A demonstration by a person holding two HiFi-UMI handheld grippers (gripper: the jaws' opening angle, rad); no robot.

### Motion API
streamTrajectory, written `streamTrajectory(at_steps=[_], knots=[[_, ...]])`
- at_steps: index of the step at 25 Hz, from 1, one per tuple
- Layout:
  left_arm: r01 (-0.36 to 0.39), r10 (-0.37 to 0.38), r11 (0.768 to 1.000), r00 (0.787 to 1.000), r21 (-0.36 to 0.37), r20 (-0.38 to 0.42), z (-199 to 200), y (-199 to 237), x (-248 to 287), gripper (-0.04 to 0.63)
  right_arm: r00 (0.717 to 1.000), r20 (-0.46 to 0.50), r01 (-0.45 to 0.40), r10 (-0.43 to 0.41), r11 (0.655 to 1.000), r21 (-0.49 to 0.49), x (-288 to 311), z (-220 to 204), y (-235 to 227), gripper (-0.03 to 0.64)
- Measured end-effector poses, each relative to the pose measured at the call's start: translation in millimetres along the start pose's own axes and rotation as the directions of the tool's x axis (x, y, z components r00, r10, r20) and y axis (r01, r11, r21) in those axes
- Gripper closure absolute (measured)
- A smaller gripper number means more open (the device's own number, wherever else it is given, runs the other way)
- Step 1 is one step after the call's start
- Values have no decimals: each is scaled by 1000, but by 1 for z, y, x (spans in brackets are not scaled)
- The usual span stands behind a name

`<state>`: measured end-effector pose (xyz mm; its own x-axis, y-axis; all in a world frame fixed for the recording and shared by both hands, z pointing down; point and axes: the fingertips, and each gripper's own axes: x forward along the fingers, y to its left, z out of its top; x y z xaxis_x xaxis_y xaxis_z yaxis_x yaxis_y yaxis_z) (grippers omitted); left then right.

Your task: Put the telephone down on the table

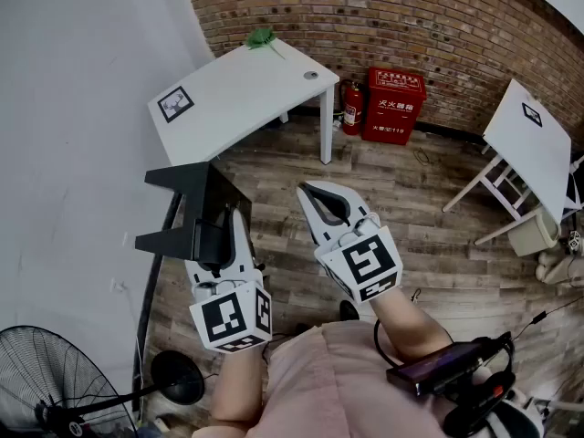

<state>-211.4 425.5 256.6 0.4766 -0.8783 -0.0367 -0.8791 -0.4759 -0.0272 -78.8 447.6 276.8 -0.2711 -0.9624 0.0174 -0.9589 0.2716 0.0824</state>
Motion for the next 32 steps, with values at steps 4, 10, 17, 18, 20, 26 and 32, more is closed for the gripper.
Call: streamTrajectory(at_steps=[4,10,17,18,20,26,32], knots=[[-1,1,1000,1000,3,-3,-2,-3,0,433,1000,3,-6,6,1000,-3,-2,-1,-2,614],[18,-17,1000,1000,9,-25,-5,-11,0,433,1000,2,-8,8,1000,6,-6,-2,-6,614],[189,-191,982,978,-28,-88,-18,-36,5,433,997,26,-72,70,994,82,-17,-3,-20,611],[229,-231,973,968,-32,-97,-20,-41,5,434,995,36,-91,88,991,99,-19,-2,-23,611],[317,-321,947,940,-50,-112,-21,-51,4,434,991,54,-126,120,985,121,-23,1,-29,608],[561,-565,825,814,-73,-136,-14,-87,1,434,941,134,-331,311,929,163,-29,26,-36,448],[750,-745,660,649,-34,-154,-5,-132,-10,434,726,247,-687,642,694,216,-49,55,-15,292]])
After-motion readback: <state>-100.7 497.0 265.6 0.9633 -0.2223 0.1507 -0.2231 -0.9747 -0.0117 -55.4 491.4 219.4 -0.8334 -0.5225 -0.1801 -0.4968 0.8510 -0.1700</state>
